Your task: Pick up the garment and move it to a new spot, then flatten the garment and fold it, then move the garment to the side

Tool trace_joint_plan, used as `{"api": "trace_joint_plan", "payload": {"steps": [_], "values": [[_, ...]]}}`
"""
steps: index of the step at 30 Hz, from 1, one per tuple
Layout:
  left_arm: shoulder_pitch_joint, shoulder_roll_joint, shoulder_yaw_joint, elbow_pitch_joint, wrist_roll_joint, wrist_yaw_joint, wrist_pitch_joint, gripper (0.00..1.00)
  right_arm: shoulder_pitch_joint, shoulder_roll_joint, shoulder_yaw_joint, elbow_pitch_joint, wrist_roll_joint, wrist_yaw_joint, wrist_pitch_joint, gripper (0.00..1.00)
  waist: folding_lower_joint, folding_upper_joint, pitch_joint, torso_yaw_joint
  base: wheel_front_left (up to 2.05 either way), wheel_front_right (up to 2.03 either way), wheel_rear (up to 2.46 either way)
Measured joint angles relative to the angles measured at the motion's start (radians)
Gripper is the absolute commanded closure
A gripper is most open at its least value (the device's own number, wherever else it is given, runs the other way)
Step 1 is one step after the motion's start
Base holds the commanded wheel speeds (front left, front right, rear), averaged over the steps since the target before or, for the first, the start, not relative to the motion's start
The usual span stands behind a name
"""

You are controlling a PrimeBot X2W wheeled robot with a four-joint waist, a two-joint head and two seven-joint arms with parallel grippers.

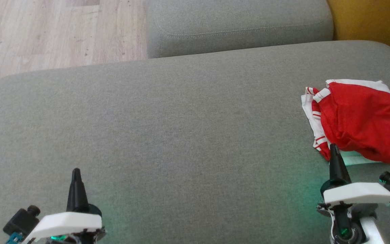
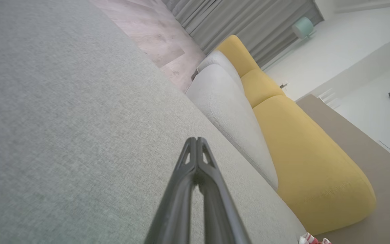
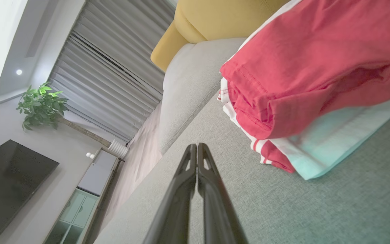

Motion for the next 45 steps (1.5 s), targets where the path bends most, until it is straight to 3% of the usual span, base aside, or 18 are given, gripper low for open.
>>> {"api": "trace_joint_plan", "payload": {"steps": [45], "values": [[-0.040,0.000,0.076,0.009,-0.437,-0.009,0.126,1.00,0.000,0.000,-0.091,-0.051,0.468,0.000,0.128,1.00,0.0000,0.0000,-0.006,0.014,0.00,0.00,0.00]]}}
